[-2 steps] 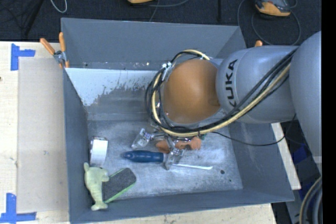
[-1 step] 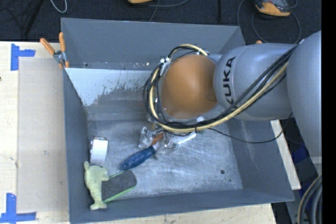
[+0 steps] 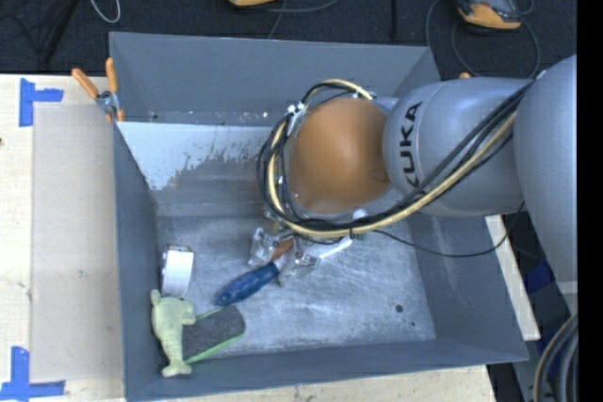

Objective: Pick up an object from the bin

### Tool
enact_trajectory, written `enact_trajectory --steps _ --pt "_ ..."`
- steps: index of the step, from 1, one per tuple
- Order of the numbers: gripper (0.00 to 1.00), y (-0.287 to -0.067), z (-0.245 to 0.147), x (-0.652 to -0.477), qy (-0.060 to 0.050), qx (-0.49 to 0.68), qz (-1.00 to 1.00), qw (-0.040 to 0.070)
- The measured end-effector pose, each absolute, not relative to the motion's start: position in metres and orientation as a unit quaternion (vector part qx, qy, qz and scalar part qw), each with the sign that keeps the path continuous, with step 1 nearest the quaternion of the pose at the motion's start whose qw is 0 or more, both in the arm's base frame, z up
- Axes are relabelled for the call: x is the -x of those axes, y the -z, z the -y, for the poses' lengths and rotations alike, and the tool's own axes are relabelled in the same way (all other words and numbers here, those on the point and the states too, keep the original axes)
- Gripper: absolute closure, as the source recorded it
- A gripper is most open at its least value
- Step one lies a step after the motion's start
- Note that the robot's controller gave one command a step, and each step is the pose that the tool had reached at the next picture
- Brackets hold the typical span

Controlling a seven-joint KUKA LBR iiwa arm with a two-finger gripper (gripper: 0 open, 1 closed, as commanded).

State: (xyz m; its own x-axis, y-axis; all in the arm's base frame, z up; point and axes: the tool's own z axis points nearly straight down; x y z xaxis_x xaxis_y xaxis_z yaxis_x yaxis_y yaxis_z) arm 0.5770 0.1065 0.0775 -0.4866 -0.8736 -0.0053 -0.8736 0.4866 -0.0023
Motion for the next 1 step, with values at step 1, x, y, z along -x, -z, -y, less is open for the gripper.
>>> enact_trajectory --steps 1 --pt "1.00 -0.2641 -0.1075 -0.5570 0.000 0.524 -0.852 0.002"
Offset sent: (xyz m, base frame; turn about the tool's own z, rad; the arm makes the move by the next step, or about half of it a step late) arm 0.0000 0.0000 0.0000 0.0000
